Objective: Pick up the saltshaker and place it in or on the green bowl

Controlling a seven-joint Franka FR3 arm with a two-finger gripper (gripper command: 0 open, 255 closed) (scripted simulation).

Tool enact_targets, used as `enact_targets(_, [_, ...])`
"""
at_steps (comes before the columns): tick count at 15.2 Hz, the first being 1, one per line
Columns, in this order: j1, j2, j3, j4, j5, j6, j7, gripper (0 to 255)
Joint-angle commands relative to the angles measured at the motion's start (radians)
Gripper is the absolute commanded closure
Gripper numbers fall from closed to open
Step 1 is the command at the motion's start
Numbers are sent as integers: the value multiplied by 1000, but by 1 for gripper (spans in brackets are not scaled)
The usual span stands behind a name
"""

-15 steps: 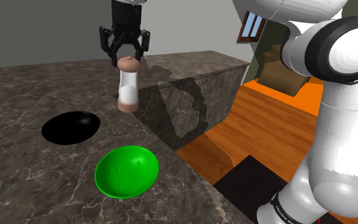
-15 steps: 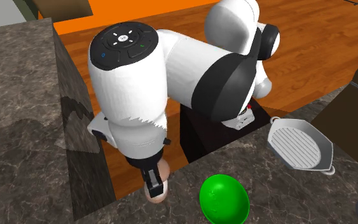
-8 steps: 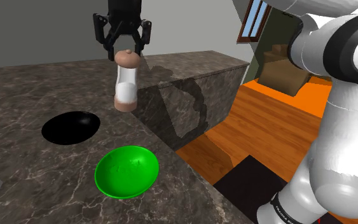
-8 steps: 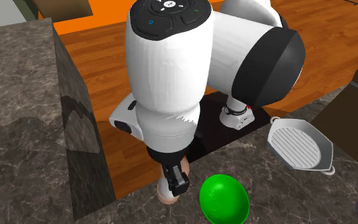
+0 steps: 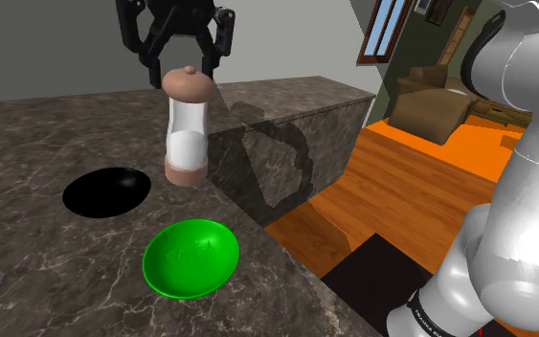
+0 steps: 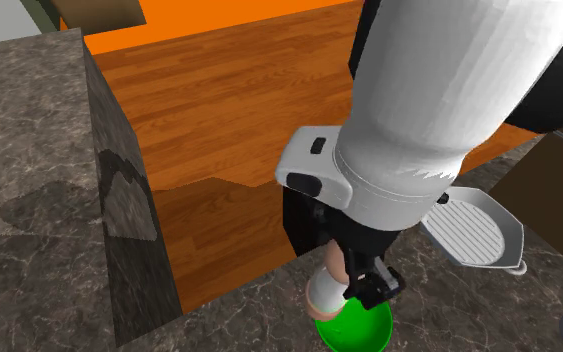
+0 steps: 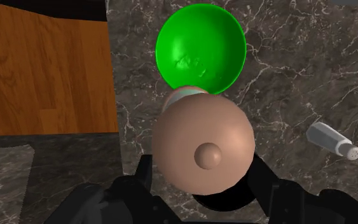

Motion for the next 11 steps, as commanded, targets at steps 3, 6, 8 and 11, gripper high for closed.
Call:
enact_targets(3, [42,-42,31,-10,11,-33,76,255])
enact_targets(6, [50,-59,39,-33,18,-26,96,255])
enact_targets(8, [41,-81,35,-88,31,10,90,255])
enact_targets(11, [31,-108,30,-163,46,62,84,255])
